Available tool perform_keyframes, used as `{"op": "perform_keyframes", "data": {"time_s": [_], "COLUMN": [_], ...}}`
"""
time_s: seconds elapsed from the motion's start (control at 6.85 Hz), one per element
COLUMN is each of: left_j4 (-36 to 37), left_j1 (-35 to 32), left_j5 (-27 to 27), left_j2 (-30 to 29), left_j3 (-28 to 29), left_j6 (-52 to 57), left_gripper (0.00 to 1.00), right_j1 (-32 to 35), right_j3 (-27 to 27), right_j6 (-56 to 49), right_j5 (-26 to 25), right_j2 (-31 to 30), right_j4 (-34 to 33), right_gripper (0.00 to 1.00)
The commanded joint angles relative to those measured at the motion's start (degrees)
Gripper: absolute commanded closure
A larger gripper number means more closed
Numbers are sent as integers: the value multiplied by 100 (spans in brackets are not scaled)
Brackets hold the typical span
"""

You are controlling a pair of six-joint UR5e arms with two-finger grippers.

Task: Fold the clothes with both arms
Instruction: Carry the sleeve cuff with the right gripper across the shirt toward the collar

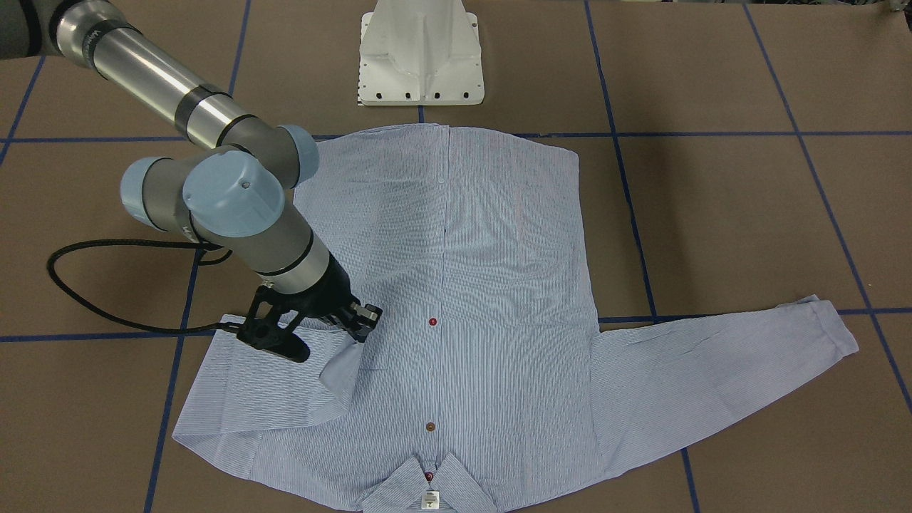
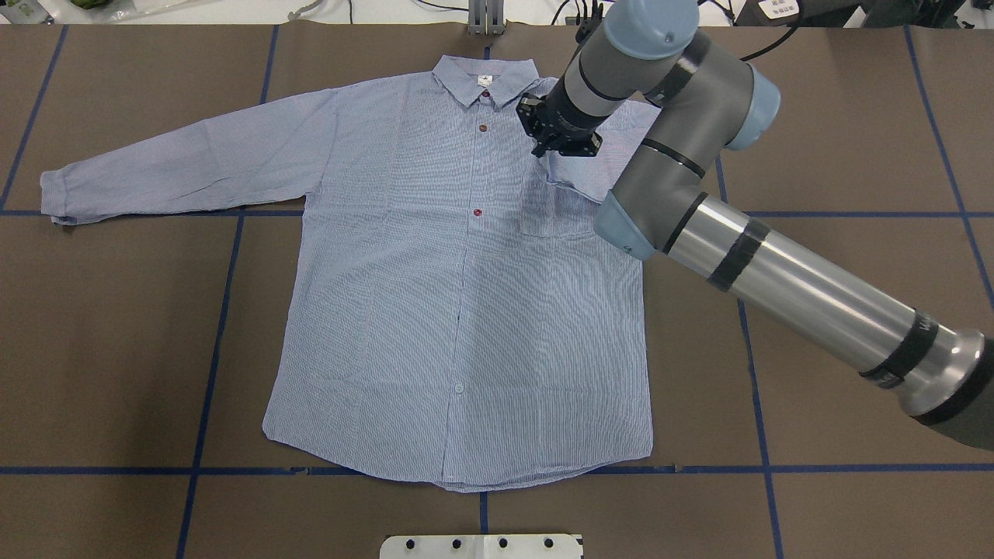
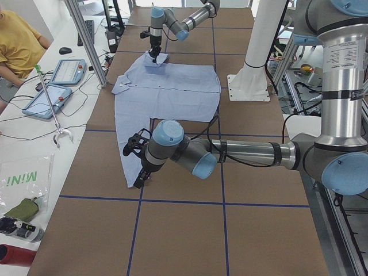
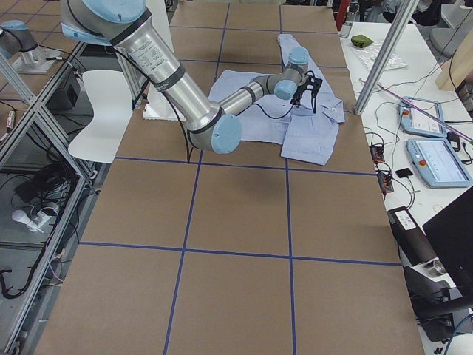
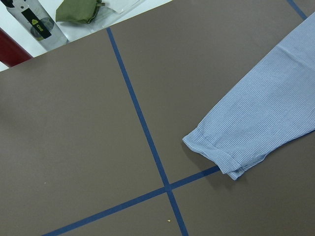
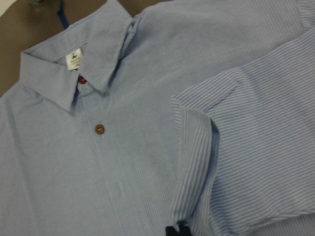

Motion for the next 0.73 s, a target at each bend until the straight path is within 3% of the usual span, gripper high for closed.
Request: {"op": "perform_keyframes", "data": {"time_s": [0.0,0.29,0.58], "left_j4": [-214,-852,-891], "left_j1": [0,9,123], "left_j5": [-156,-156,-165], "left_j2": [3,161,135], "left_j3": [16,68,95], "left_j6": [-492,-510,-502], "left_gripper": [0,0,1], "right_j1": [-248,-722,-846], "right_j3": [-736,-922,-940], "right_j6": [383,847,885], "right_j5": [-390,-1023,-1068], "right_j2": [839,1271,1369], "right_j4": [471,471,471], "right_gripper": [100,100,100]}}
